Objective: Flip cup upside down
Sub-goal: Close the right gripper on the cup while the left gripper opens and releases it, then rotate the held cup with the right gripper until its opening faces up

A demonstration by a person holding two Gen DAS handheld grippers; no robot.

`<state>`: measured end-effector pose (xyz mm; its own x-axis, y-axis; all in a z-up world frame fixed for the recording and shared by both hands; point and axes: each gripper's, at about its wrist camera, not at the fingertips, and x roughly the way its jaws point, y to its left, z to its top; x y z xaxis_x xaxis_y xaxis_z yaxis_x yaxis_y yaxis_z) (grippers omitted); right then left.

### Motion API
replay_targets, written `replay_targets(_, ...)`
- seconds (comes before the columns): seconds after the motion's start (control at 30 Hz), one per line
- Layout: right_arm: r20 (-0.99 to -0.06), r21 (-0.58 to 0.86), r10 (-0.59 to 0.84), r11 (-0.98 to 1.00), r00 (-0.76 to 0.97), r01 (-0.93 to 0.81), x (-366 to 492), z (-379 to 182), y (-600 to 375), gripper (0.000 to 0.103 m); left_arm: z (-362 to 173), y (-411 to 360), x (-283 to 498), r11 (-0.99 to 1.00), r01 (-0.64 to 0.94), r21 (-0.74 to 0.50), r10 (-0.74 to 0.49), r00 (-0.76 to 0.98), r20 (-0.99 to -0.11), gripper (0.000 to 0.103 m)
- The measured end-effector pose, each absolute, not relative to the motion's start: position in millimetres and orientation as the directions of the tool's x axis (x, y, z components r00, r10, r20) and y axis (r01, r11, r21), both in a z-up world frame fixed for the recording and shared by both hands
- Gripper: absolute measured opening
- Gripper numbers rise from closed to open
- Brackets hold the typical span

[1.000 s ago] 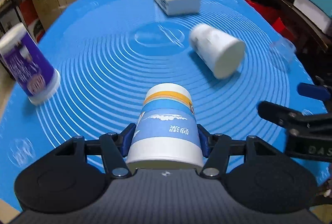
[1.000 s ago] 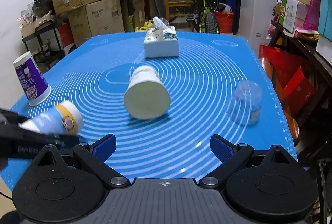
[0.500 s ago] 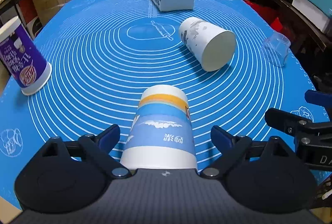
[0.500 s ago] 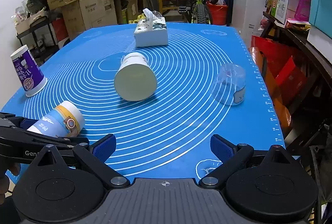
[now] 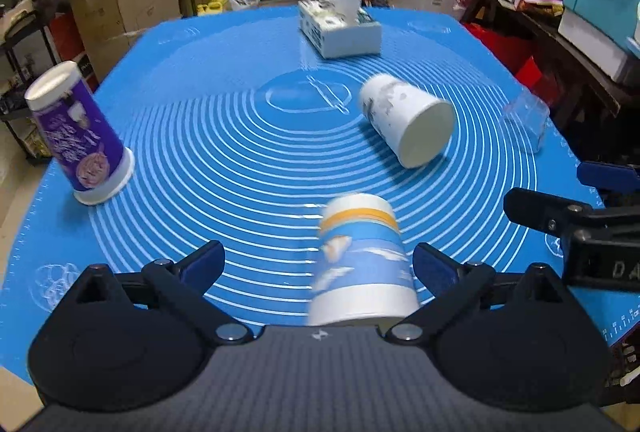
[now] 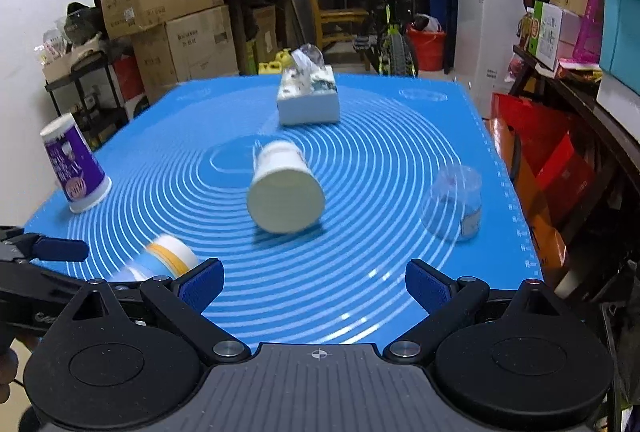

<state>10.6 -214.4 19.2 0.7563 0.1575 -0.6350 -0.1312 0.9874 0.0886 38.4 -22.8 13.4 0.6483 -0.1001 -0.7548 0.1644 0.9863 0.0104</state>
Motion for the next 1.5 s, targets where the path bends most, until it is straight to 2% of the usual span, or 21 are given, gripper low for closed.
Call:
replay_targets(0.3, -0.700, 0.212, 0.323, 0.946, 0.637, -0.246, 42.0, 20.8, -187.0, 0.097, 37.0, 26.6, 34.8, 0.999, 0.039, 0.016, -0.016, 0.704, -0.710, 0.099)
replay_targets(0.57, -0.784, 0.329, 0.410, 0.911, 0.467, -0.248, 83.5, 4.0, -150.3, 0.097, 8.3, 67.2, 47.0, 0.994, -0.057, 0.094, 0.108, 0.670, -0.734, 0.099)
replay_targets(0.7, -0.821, 0.362, 0.417, 0.908, 0.390, -0.210, 100.3, -10.3, -135.8, 0.096, -4.3, 76.0, 46.7, 0.994, -0.057, 0.088, 0.104, 0.643, -0.759, 0.099)
replay_targets(0.83, -0.845, 0.389, 0.430, 0.902, 0.318, -0.187, 110.9, -23.0, -122.7, 0.088, -6.0, 76.2, 40.4, 0.993, -0.041, 0.108, 0.108, 0.648, -0.754, 0.099)
replay_targets(0.97, -0.858, 0.352, 0.401, 0.914, 0.320, -0.202, 109.9, -22.0, -113.6, 0.070, -5.1, 76.5, 38.6, 0.994, -0.036, 0.104, 0.102, 0.653, -0.750, 0.099)
replay_targets(1.1, -0.843, 0.366, 0.423, 0.904, 0.331, -0.223, 102.4, -18.1, -116.6, 0.068, -4.7, 75.3, 38.1, 0.996, -0.036, 0.079, 0.083, 0.656, -0.750, 0.099)
replay_targets(1.2, -0.802, 0.338, 0.417, 0.907, 0.428, -0.251, 89.8, -8.0, -118.7, 0.065, -3.1, 72.2, 35.7, 0.997, -0.031, 0.069, 0.072, 0.661, -0.747, 0.099)
replay_targets(1.37, -0.690, 0.194, 0.329, 0.942, 0.645, -0.272, 63.9, 7.5, -119.6, 0.065, 2.7, 70.0, 33.5, 0.999, -0.039, 0.035, 0.052, 0.672, -0.739, 0.099)
replay_targets(1.5, -0.526, -0.023, 0.208, 0.966, 0.824, -0.259, 36.5, 5.5, -115.4, 0.065, 4.2, 67.9, 31.4, 0.999, -0.044, 0.021, 0.046, 0.681, -0.731, 0.099)
